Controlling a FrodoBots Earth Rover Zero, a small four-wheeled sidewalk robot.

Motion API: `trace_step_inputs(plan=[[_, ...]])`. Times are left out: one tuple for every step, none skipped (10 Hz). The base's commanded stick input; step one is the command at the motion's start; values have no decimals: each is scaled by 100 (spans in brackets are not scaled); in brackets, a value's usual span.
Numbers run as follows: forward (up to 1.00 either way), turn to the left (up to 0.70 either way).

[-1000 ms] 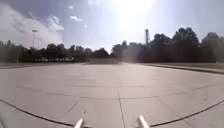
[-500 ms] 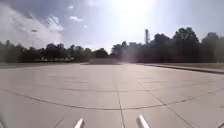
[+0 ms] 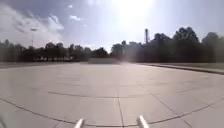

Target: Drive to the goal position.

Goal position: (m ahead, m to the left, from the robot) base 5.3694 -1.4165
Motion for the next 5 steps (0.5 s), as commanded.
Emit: trace_step_inputs(plan=[[70,0],[70,0],[70,0],[70,0],[70,0]])
